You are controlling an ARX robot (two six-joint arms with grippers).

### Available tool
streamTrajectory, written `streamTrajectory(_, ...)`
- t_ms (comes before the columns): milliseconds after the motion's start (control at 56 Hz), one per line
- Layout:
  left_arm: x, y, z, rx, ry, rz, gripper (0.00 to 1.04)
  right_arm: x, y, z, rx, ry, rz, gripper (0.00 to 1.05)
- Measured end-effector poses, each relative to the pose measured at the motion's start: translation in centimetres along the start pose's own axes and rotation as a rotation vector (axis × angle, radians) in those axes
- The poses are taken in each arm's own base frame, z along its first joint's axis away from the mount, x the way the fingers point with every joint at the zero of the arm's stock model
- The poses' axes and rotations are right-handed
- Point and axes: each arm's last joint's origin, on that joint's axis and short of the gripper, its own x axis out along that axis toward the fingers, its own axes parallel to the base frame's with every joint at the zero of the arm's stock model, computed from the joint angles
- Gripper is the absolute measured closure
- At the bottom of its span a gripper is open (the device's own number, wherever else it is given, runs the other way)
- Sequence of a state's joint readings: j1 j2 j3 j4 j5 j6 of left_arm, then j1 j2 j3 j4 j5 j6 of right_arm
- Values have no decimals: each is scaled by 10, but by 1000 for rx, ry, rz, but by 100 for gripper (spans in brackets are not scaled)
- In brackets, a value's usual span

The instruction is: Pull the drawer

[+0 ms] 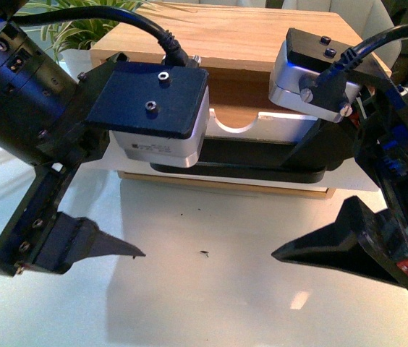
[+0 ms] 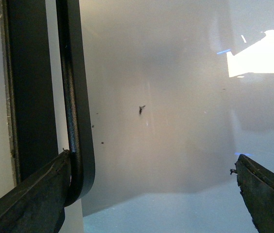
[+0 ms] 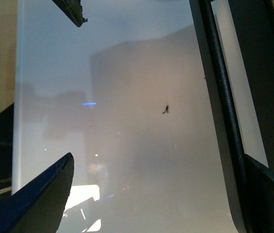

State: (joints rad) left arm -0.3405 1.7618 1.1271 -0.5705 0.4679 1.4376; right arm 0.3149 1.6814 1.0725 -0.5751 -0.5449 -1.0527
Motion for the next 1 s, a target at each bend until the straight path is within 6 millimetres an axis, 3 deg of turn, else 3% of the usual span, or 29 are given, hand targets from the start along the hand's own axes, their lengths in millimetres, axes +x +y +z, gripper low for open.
streamTrajectory(250,-2,-11,2,22,-41,74,7,-4,10,1,5,-47,-42,9)
streamTrajectory(446,-9,-24,2,-34,-84,237,7,-28,22,-2,47,-168,-140,9)
streamTrajectory(554,-24,-31,9,-68,-150,387,7,-49,31,-4,71,-250,-272,9)
streamTrajectory(714,-43,-45,13,-138,-211,585,7,-59,48,-16,132,-324,-425,9)
streamTrajectory(893,-66,-71,2,-325,-271,871,7,-72,71,-35,258,-422,-666,9)
streamTrajectory(1000,-84,-98,-10,-528,-331,1059,7,-78,93,-53,395,-490,-847,9)
